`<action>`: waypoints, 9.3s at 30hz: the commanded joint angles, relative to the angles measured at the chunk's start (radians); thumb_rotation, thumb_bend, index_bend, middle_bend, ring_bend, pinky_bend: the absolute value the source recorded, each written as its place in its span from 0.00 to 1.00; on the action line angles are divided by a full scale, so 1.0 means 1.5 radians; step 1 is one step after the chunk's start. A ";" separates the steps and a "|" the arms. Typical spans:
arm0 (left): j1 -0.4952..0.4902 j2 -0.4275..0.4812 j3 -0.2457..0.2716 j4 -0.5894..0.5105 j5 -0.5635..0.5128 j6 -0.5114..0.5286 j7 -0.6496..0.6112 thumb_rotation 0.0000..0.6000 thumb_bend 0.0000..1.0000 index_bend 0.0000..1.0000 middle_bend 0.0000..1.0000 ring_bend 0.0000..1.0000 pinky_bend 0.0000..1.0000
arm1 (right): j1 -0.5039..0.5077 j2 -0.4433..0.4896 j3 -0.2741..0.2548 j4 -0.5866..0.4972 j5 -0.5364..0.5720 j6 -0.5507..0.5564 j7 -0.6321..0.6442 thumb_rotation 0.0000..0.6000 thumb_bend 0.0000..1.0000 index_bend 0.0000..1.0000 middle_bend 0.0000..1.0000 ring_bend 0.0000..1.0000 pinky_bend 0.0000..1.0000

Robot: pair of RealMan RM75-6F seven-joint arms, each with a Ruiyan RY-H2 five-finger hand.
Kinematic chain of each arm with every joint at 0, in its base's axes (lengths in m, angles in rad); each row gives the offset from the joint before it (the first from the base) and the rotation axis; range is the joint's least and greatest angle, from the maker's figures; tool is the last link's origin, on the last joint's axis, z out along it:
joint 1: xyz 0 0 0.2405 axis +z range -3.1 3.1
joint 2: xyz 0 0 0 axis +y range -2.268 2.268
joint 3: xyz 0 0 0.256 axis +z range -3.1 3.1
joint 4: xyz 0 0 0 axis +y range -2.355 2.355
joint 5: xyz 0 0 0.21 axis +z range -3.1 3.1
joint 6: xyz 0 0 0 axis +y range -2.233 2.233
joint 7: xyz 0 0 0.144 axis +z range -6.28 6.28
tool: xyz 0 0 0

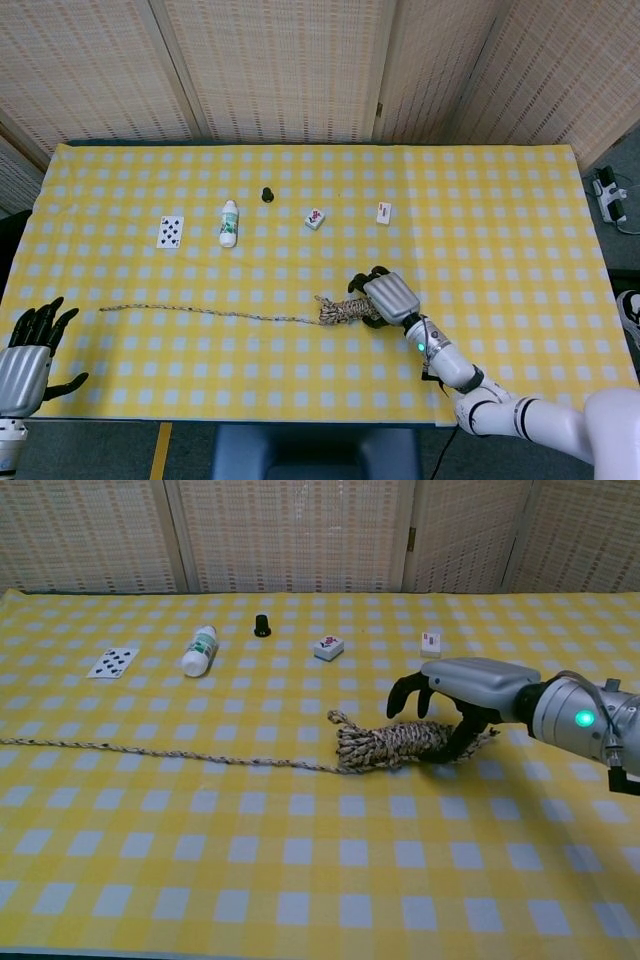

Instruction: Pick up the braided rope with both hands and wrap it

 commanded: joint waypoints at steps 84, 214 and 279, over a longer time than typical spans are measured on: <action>-0.288 -0.256 -0.065 0.352 -0.156 -0.376 -0.037 1.00 0.40 0.52 0.15 0.13 0.00 | -0.017 0.090 -0.009 -0.072 -0.011 0.075 -0.006 1.00 0.51 0.59 0.55 0.58 0.47; -0.364 -0.046 -0.053 -0.083 -0.090 -0.368 -0.098 1.00 0.49 0.63 0.21 0.14 0.00 | -0.070 0.021 0.040 -0.161 -0.213 0.249 0.570 1.00 0.51 0.76 0.66 0.72 0.59; -0.338 -0.139 -0.023 -0.116 0.100 -0.081 0.121 1.00 0.49 0.60 0.17 0.03 0.00 | -0.072 -0.129 0.161 -0.223 0.120 0.153 0.461 1.00 0.51 0.86 0.72 0.79 0.65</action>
